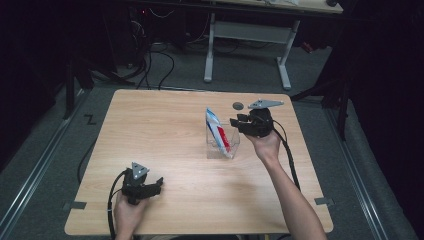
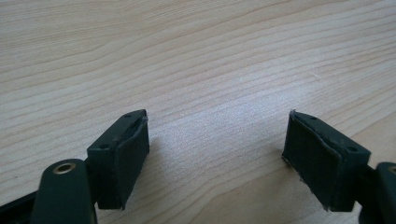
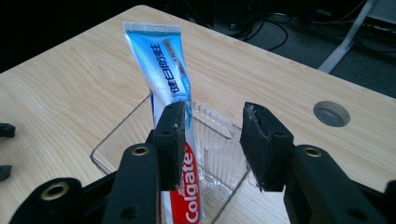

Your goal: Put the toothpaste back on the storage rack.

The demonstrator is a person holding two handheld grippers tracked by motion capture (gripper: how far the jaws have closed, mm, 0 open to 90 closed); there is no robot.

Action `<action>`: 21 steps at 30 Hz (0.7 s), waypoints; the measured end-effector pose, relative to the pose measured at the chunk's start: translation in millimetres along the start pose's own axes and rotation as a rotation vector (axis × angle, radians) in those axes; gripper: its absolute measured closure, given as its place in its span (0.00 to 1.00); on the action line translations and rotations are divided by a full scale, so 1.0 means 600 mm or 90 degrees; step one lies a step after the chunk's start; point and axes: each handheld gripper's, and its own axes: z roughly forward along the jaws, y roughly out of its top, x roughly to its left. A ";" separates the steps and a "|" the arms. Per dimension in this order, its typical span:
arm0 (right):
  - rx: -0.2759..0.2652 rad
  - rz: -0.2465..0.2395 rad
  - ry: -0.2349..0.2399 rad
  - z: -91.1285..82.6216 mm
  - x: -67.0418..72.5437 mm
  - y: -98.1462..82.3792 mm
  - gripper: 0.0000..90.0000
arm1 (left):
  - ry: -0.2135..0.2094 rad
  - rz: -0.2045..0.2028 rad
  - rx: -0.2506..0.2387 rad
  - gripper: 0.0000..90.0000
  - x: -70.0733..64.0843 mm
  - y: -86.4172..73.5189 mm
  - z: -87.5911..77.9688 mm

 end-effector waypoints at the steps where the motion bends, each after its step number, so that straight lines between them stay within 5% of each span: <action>1: 0.000 0.000 0.000 0.000 0.000 0.000 0.67 | 0.000 0.000 0.000 0.25 0.000 0.000 0.000; 21: -0.027 0.018 -0.019 -0.068 -0.028 -0.020 0.68 | 0.000 -0.001 0.000 0.25 0.000 0.000 0.000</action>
